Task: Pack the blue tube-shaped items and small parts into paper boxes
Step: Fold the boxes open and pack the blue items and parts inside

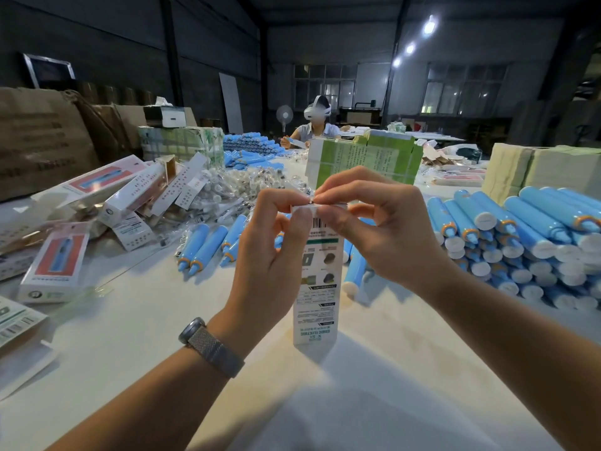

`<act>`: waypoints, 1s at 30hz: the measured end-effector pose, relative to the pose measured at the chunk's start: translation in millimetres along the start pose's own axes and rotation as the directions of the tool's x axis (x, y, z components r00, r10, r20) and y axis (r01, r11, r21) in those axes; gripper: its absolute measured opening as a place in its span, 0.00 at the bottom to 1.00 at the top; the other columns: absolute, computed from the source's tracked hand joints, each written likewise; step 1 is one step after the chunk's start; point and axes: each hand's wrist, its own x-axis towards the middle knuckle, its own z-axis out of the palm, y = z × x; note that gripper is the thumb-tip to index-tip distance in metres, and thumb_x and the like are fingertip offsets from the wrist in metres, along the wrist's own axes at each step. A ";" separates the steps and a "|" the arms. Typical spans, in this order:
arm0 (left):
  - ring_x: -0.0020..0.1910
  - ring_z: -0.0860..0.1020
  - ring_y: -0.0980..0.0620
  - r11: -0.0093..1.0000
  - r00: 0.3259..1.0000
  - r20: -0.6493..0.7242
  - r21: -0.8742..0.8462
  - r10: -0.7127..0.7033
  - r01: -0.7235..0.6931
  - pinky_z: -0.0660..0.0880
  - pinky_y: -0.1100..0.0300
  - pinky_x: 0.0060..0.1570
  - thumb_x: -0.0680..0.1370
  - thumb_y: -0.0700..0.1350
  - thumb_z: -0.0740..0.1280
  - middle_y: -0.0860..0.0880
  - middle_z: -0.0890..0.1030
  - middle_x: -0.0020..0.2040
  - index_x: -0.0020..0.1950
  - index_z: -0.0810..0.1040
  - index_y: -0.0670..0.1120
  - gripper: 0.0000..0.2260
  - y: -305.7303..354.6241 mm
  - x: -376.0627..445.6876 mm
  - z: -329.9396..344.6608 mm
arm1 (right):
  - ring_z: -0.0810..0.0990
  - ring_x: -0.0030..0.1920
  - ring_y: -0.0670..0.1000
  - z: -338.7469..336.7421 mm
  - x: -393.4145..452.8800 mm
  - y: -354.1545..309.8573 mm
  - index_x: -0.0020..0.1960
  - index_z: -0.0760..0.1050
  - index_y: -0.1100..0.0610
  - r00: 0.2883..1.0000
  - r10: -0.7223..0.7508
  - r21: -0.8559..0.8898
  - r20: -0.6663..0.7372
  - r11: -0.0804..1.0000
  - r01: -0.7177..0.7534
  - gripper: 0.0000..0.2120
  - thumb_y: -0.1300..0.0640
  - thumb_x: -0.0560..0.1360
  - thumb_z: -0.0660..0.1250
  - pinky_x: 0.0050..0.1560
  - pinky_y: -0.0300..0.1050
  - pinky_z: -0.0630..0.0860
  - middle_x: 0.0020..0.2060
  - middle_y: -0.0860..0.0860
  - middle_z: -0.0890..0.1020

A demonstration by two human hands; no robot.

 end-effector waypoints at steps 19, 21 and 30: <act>0.34 0.78 0.53 0.991 0.998 -0.026 0.122 0.063 -0.060 0.75 0.51 0.30 0.83 0.49 0.56 0.60 0.78 0.41 0.52 0.69 0.62 0.07 2.0 -1.5 0.0 | 0.80 0.47 0.54 -2.7 0.4 -5.8 0.47 0.82 0.57 0.999 -0.032 -0.104 0.002 0.994 0.032 0.03 0.61 0.74 0.71 0.34 0.55 0.79 0.45 0.55 0.81; 0.35 0.79 0.53 0.990 0.997 -0.004 0.123 0.071 -0.070 0.75 0.53 0.30 0.83 0.50 0.56 0.60 0.78 0.42 0.54 0.69 0.60 0.05 -0.3 -2.2 0.5 | 0.80 0.46 0.54 -3.9 0.9 -6.2 0.47 0.82 0.59 1.000 -0.017 -0.123 -0.007 0.992 0.017 0.04 0.61 0.74 0.70 0.34 0.56 0.79 0.43 0.54 0.81; 0.39 0.81 0.50 0.991 0.994 0.057 0.097 0.090 -0.095 0.78 0.47 0.32 0.83 0.50 0.56 0.56 0.77 0.45 0.60 0.66 0.61 0.07 -2.7 -2.7 -0.6 | 0.79 0.41 0.50 -8.7 6.7 -11.1 0.47 0.82 0.60 0.998 -0.059 -0.202 0.021 0.977 0.062 0.05 0.66 0.74 0.69 0.40 0.37 0.75 0.39 0.47 0.79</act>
